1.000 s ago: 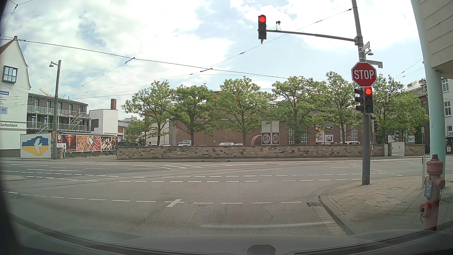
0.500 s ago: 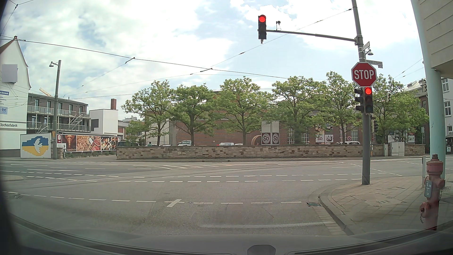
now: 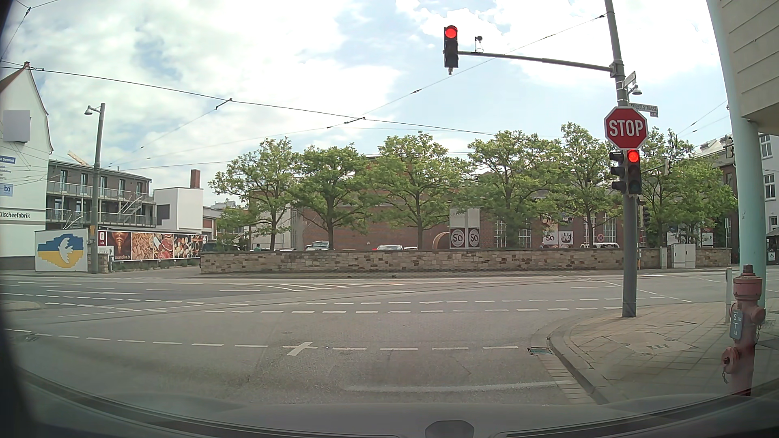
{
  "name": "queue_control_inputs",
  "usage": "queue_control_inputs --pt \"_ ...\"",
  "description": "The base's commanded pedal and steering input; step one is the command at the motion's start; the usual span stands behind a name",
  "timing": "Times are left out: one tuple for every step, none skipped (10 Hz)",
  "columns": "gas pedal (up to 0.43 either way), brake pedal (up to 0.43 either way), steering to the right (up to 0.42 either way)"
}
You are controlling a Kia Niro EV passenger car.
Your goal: Follow the waypoints while adhering to traffic rules and regulations
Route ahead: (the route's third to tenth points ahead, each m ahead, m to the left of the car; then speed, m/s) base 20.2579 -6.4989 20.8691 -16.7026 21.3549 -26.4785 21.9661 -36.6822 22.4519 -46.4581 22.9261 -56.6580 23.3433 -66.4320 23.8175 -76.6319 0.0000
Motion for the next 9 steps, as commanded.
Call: queue_control_inputs --pt "0.000 0.323 0.036" --pt "0.000 0.323 0.036" --pt "0.000 0.323 0.036" --pt "0.000 0.323 0.036" --pt "0.000 0.323 0.036" --pt "0.000 0.323 0.036" --pt "0.000 0.323 0.036" --pt "0.000 0.323 0.036" --pt "0.000 0.323 0.036"
